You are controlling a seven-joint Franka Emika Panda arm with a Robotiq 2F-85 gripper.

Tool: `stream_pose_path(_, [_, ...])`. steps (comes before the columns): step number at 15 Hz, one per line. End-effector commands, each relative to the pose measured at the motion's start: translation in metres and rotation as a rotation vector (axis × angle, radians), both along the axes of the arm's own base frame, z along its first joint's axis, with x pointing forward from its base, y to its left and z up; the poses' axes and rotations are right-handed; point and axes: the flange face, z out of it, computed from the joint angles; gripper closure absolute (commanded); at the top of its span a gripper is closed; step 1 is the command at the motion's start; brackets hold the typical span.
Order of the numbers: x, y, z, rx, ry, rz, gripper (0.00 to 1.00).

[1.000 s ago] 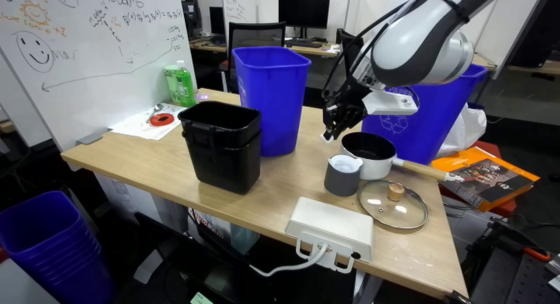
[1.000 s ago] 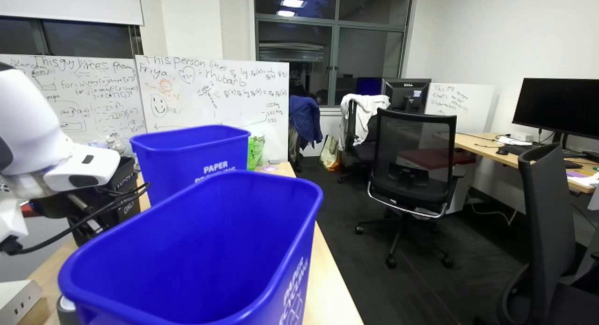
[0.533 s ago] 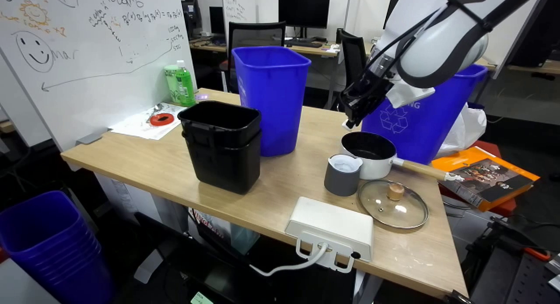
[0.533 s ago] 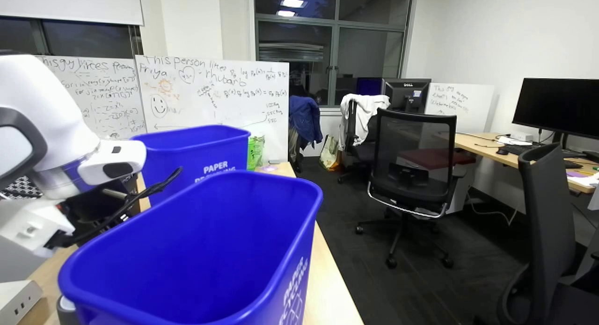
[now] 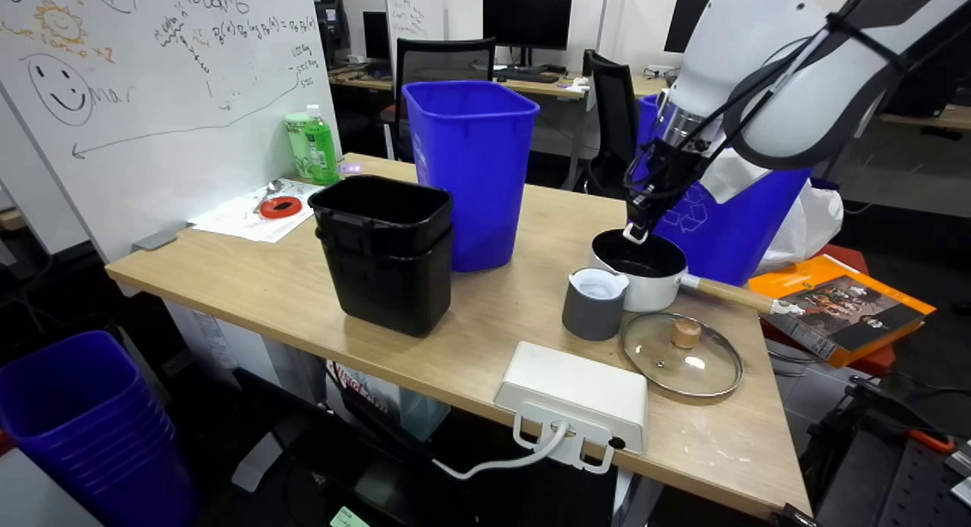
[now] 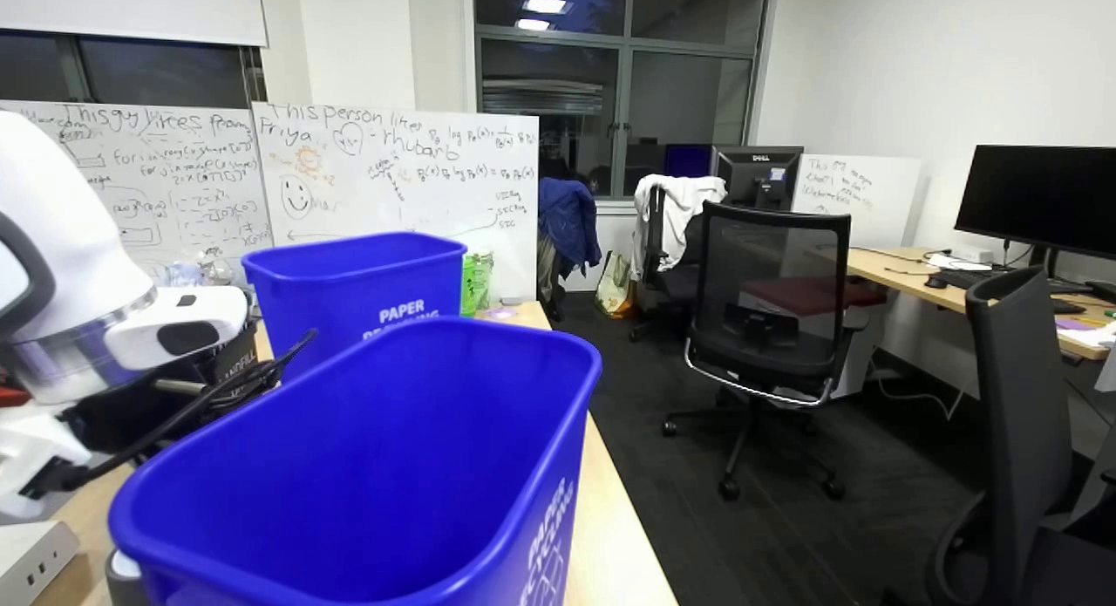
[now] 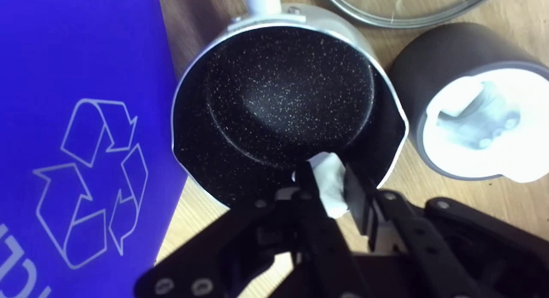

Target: Pick up the white object from the mug and put it in the pot, then close the lid of the pot

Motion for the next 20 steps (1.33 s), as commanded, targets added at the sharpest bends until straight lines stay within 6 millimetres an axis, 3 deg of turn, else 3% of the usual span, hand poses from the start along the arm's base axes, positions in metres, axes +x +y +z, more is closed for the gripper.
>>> stream_pose_path(1, [-0.011, 0.002, 0.004, -0.038, 0.023, 0.003, 0.43])
stream_pose_path(7, [-0.015, 0.004, -0.001, -0.052, 0.017, -0.016, 0.02])
stream_pose_path(13, [-0.015, 0.013, 0.012, -0.035, 0.042, -0.038, 0.00])
stream_pose_path(20, [-0.031, 0.044, 0.078, -0.018, 0.158, -0.090, 0.00])
